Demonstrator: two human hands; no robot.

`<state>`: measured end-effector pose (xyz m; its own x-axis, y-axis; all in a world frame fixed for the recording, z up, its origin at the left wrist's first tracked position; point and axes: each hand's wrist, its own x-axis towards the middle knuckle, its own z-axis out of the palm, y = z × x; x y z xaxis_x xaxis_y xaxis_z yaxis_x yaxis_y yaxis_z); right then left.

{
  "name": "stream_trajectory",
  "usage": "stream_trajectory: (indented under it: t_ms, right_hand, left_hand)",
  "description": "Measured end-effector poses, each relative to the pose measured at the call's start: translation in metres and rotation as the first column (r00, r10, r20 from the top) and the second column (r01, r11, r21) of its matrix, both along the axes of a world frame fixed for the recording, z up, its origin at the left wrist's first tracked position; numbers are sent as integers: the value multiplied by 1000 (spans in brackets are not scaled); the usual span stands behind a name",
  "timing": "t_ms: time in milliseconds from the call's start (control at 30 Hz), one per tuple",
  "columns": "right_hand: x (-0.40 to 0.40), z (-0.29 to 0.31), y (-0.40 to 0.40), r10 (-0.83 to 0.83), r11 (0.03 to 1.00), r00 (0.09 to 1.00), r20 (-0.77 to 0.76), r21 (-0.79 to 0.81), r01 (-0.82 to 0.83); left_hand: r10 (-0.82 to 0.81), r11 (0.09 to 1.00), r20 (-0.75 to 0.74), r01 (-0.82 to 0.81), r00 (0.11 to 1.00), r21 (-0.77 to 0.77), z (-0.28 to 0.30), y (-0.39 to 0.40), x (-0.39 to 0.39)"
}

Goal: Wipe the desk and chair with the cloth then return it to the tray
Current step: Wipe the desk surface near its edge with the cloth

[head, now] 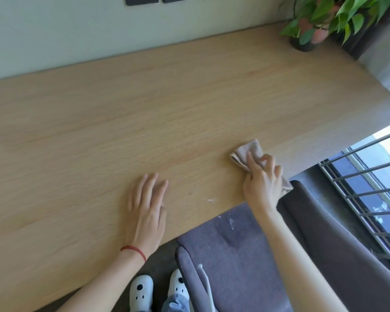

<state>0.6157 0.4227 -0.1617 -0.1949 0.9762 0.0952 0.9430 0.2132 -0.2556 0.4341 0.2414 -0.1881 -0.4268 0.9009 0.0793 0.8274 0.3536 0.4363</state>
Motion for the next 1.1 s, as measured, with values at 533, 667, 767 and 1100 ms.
stream_trajectory:
  t_ms: [533,667,767,1100]
  right_hand:
    - [5,-1,-4,49,999,995,-81,-8,-50]
    - [-33,-8,-66,292,956,953,-85,20,-291]
    - [-13,-7,-80,593,805,801,-82,12,-594]
    - [-10,-5,-35,111,993,987,-120,39,-107]
  left_hand:
    - [52,975,-176,-88,983,-203,12,-1,9]
    - [57,975,-186,-95,981,-202,11,-2,10]
    - [59,973,-196,-100,979,-206,13,-1,11]
    - [70,983,-178,-98,982,-154,12,0,11]
